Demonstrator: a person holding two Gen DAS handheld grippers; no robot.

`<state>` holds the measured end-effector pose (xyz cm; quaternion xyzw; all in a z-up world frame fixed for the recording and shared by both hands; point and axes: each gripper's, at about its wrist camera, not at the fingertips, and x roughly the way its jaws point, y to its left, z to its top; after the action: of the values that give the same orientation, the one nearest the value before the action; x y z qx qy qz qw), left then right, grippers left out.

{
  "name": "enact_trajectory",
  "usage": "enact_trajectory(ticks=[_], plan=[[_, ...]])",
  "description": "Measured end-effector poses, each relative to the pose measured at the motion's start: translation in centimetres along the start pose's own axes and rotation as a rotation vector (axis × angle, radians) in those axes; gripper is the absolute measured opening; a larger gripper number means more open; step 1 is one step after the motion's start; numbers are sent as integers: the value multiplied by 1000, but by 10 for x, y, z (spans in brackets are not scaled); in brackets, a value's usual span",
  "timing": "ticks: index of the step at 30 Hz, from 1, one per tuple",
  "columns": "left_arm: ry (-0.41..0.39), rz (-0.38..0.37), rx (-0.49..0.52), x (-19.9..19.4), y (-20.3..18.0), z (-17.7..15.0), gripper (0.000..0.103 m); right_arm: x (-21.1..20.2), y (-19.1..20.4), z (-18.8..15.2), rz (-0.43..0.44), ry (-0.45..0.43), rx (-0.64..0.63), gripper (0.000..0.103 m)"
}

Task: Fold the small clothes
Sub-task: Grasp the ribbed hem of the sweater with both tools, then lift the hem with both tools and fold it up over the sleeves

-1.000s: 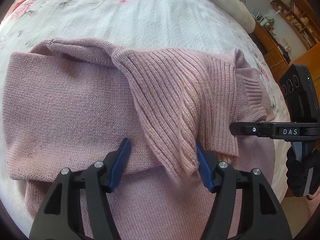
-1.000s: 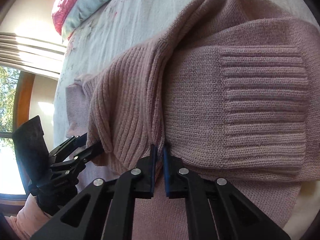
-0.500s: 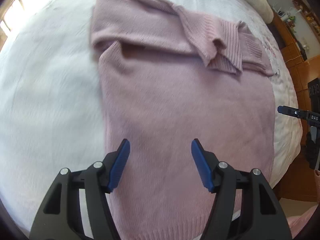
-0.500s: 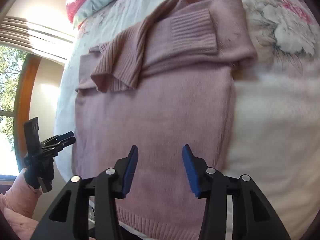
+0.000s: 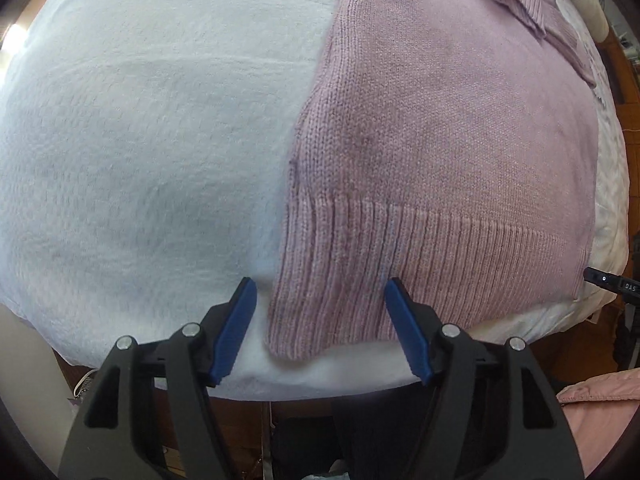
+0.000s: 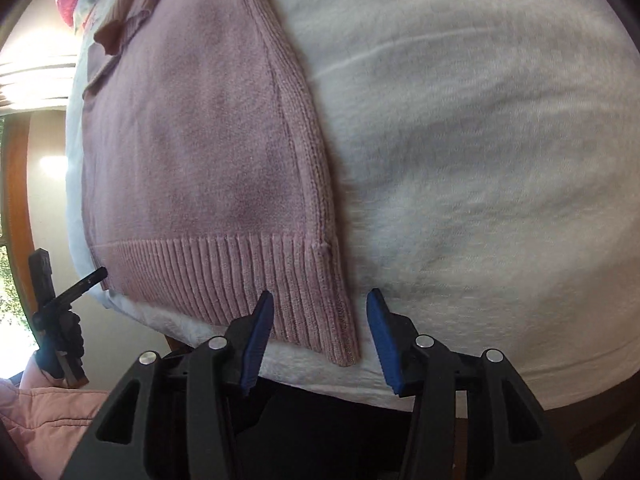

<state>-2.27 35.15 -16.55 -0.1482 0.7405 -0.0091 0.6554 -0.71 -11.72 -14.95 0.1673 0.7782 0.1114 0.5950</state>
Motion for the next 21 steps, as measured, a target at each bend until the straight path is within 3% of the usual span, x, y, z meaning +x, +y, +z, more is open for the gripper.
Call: enact_trajectory(ticks=[7,10,12,15,19,21], plan=[[2,-87,-89,4,24,-10,67,12,10,-6,82,31,-47,52],[17,-116,-113,10,31,-6,67,17,11,-3,75,26,-38,48],[29,-113,-104,10,29,-3,61,16,7,-3,76,23,-29,41],[52,-124,-83,10,21,-5,41,13,2,-5,130,24,-20,12],[52,-229,-108,10,26,-6,14,6,6,-5,211,14,-1,11],[47,-265,-124,4,28,-4,13,-4,9,-3,286,-7,16,11]])
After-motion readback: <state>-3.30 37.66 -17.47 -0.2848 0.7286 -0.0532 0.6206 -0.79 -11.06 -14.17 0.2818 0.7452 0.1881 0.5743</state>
